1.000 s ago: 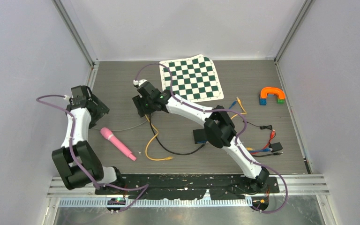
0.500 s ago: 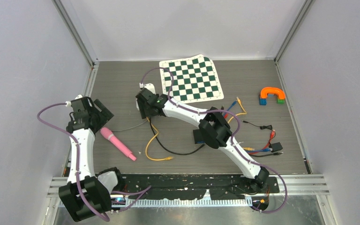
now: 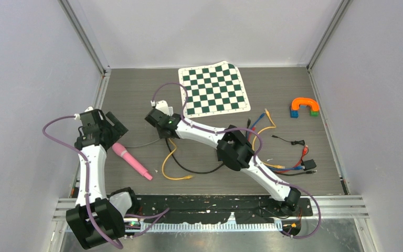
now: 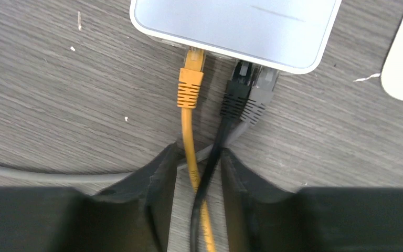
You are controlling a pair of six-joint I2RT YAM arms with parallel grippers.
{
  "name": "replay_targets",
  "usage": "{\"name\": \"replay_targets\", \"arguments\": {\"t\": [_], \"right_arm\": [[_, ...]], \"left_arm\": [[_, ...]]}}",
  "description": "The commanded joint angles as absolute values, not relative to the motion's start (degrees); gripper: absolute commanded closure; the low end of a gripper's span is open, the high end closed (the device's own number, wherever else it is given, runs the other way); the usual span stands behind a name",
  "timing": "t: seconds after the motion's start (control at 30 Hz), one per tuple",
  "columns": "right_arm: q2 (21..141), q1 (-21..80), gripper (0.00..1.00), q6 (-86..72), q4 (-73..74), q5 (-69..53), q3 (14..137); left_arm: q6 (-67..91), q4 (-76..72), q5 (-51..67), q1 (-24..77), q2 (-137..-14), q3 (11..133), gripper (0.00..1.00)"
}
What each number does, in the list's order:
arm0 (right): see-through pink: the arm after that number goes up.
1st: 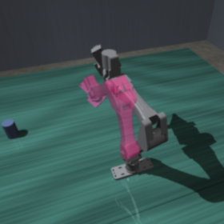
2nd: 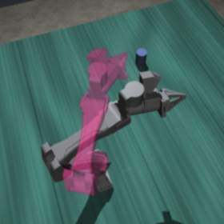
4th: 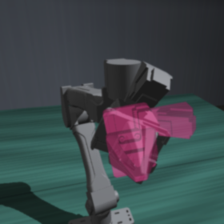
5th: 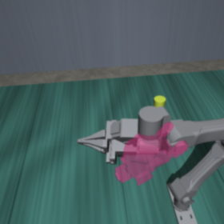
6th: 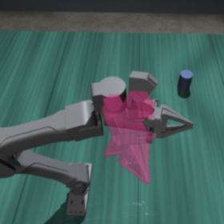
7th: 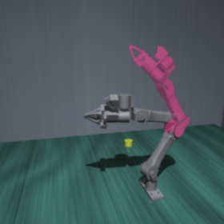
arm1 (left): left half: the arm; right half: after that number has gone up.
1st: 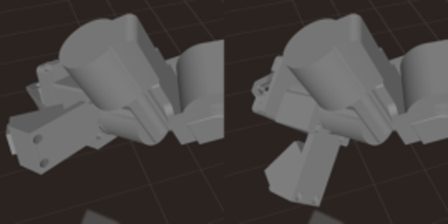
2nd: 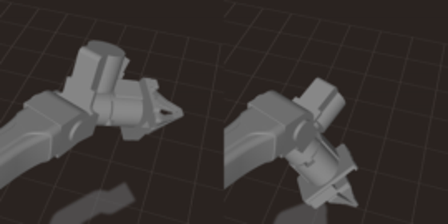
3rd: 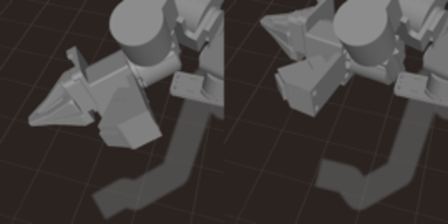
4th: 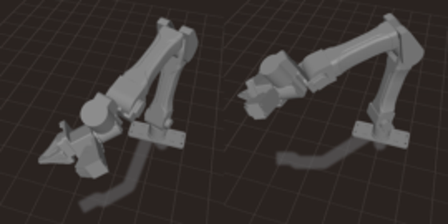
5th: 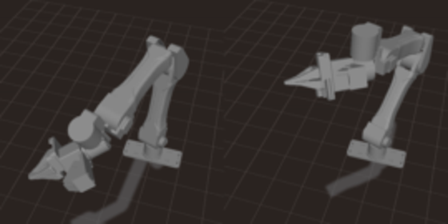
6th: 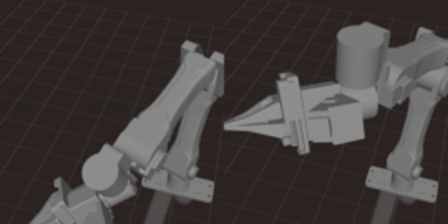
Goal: Pull the plug from the switch port
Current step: Move the switch port to the center of the board, then pick up the switch port at the center of the board.
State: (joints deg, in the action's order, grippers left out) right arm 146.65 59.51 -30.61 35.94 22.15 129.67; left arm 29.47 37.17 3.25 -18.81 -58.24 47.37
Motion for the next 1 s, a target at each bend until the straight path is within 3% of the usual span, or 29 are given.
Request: {"name": "replay_targets", "arguments": {"t": [0.0, 0.2, 0.43, 0.67, 0.97], "right_arm": [[149.2, 59.5, 0.91, -30.7, 38.8, 22.2, 132.5], [147.9, 56.6, 0.95, -31.8, 36.1, 12.3, 133.3], [135.6, 52.9, 0.95, -35.4, 26.9, 4.0, 127.9], [121.8, 50.7, 0.95, -37.6, 18.5, 3.2, 114.0], [114.0, 50.3, 0.95, -38.3, 13.1, 4.1, 101.3]], "left_arm": [[28.3, 36.8, 4.6, -18.6, -57.0, 47.1, 0.22], [27.7, 37.0, 5.3, -18.6, -56.7, 46.5, 0.22], [27.5, 36.4, 6.9, -18.6, -55.0, 43.5, 0.21], [27.2, 35.7, 9.8, -18.6, -54.3, 42.1, 0.21], [29.6, 32.9, 12.5, -17.4, -54.9, 39.4, 0.20]]}}
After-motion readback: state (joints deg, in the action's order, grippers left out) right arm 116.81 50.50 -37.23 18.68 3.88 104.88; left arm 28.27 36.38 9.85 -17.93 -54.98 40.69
